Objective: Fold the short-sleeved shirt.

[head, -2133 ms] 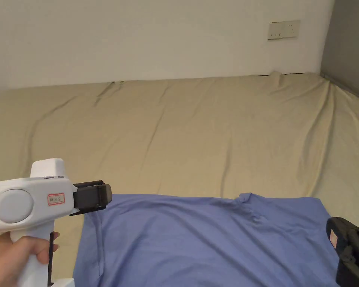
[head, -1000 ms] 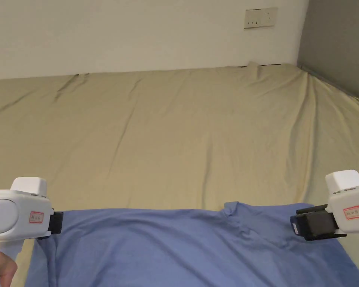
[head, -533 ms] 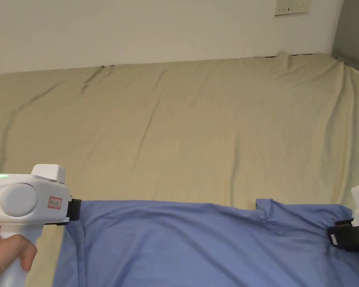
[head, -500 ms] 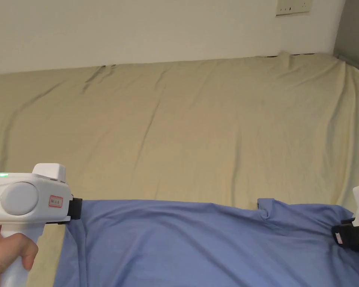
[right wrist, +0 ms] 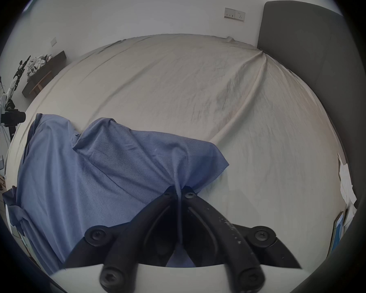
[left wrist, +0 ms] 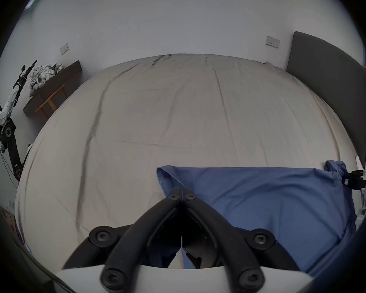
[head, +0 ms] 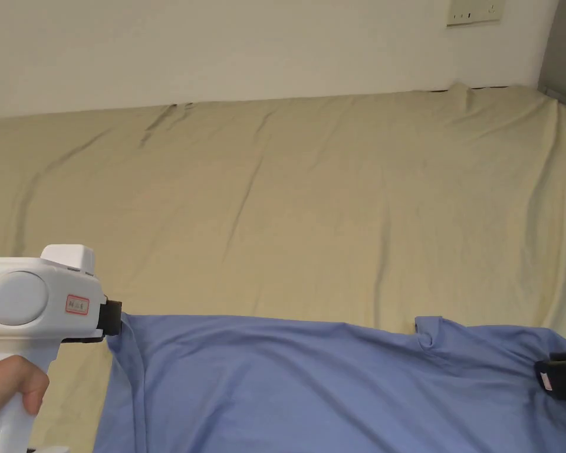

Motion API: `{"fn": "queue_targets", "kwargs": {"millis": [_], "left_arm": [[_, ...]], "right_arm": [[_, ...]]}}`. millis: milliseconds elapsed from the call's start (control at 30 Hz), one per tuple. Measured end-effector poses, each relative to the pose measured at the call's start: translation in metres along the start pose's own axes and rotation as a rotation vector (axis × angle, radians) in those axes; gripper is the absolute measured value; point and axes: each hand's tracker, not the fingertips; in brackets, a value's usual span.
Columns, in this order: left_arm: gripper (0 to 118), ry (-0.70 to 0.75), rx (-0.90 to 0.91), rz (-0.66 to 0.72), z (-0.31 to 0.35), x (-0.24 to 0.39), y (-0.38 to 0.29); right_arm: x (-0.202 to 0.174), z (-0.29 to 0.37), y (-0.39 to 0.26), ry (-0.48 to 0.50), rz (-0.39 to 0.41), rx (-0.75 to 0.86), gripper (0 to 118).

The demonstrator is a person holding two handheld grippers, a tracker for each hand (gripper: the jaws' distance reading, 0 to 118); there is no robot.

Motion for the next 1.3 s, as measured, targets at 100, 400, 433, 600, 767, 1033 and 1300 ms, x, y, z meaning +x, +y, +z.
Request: {"fn": "queue_targets", "kwargs": {"millis": [100,400,433,600,767,1033,1300], "left_arm": [[0,0.009,-0.010,-0.007,-0.006,0.002,-0.003],[107,0.017,-0.076,-0.005,-0.032,0.012,-0.016],[107,0.017,-0.071,-0.005,-0.035,0.015,-0.018],[107,0.017,-0.077,-0.021,-0.058,0.022,-0.021],[89,0.048,-0.108,-0.064,-0.086,0.031,-0.018],[3,0.002,-0.060,-0.144,-0.047,0.048,-0.013],[3,0.008,0.048,-0.085,-0.007,0.043,0.001]], "right_arm": [[-0.002,0.000,0.001,-0.009,0.018,0.001,6],[-0.001,0.000,-0.002,0.001,0.017,0.017,6],[-0.001,0.000,-0.003,-0.001,0.021,0.022,6],[-0.003,0.007,-0.004,-0.012,0.035,0.056,6],[0.003,0.009,-0.004,0.008,0.011,0.063,6],[-0.004,0.024,-0.004,0.008,0.036,0.109,6],[0.003,0.059,0.006,0.004,0.005,0.250,6]]}}
